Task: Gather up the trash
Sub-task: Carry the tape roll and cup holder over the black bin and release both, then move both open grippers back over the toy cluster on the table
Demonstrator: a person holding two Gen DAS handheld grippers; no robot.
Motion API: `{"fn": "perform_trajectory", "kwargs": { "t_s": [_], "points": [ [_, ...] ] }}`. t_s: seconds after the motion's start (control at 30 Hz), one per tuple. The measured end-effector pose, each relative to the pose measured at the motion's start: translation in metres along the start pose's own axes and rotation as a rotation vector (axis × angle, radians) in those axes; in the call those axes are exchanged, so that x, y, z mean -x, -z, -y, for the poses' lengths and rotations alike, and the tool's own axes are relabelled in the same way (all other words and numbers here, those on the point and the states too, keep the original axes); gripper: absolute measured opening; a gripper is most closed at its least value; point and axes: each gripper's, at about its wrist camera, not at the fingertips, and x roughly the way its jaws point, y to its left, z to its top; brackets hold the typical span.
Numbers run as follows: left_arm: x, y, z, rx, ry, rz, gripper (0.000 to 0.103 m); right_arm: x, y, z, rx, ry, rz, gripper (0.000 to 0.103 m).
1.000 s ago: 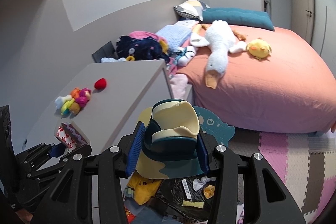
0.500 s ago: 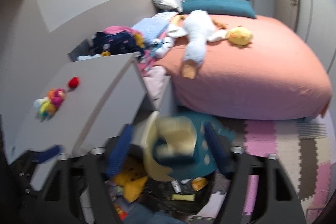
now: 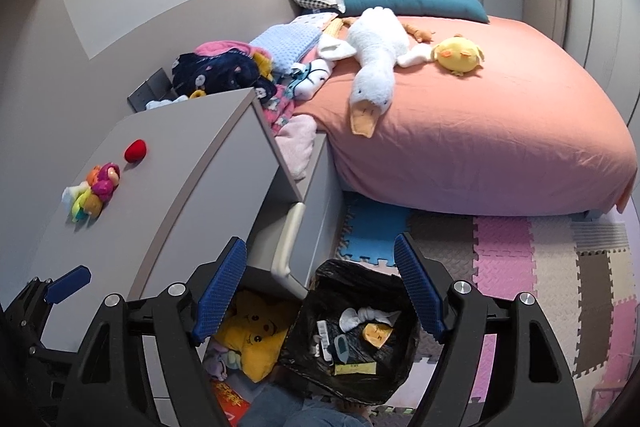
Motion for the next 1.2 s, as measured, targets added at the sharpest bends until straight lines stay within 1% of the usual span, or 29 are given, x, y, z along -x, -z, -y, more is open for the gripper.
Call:
{"fn": "perform_trajectory", "kwargs": {
  "t_s": [0.13, 0.43, 0.63, 0.83, 1.2],
  "points": [
    [-0.001, 0.002, -0.011, 0.022, -0.006, -0.002, 0.095, -0.004, 0.000, -0.013, 0.026, -0.019, -0.008, 0.077],
    [0.003, 0.009, -0.045, 0.063, -0.056, 0.007, 0.095, -0.014, -0.003, -0.047, 0.067, -0.079, -0.011, 0.077],
    [0.007, 0.011, -0.078, 0.112, -0.091, 0.016, 0.095, -0.023, -0.005, -0.071, 0.098, -0.105, -0.019, 0.077],
    [0.013, 0.016, -0.109, 0.133, -0.133, 0.025, 0.095, -0.033, -0.007, -0.097, 0.127, -0.132, -0.031, 0.077],
    [0.018, 0.024, -0.171, 0.221, -0.171, 0.032, 0.095, -0.050, -0.009, -0.144, 0.180, -0.160, -0.048, 0.077]
  ]
}}
